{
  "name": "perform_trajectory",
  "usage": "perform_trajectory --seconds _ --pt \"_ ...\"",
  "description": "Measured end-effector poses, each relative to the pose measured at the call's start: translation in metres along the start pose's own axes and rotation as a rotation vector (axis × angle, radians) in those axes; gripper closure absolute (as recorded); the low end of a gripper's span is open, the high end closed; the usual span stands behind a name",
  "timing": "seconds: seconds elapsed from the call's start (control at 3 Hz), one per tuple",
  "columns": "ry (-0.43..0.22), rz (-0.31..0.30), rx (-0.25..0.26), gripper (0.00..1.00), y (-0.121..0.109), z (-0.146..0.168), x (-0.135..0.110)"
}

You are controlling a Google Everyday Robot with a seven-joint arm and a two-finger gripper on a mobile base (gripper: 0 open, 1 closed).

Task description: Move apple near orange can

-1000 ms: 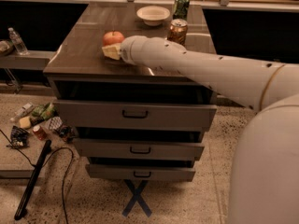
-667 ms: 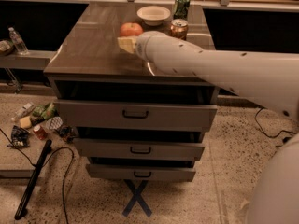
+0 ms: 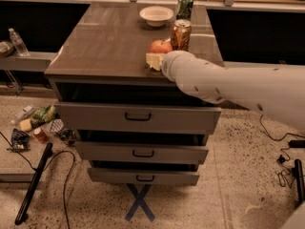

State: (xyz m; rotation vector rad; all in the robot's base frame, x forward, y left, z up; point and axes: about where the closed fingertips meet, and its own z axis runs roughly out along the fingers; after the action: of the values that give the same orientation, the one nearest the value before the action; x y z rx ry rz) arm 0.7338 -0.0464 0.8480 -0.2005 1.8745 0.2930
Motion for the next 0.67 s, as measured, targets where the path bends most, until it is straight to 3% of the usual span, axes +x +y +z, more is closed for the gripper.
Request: perform_trajectory --seconds 0.33,0.67 --pt "0.012 0.012 0.059 0.82 -0.018 -0.009 0.014" --pt "0.005 -0.020 0.123 0.51 -0.028 -0.014 0.017"
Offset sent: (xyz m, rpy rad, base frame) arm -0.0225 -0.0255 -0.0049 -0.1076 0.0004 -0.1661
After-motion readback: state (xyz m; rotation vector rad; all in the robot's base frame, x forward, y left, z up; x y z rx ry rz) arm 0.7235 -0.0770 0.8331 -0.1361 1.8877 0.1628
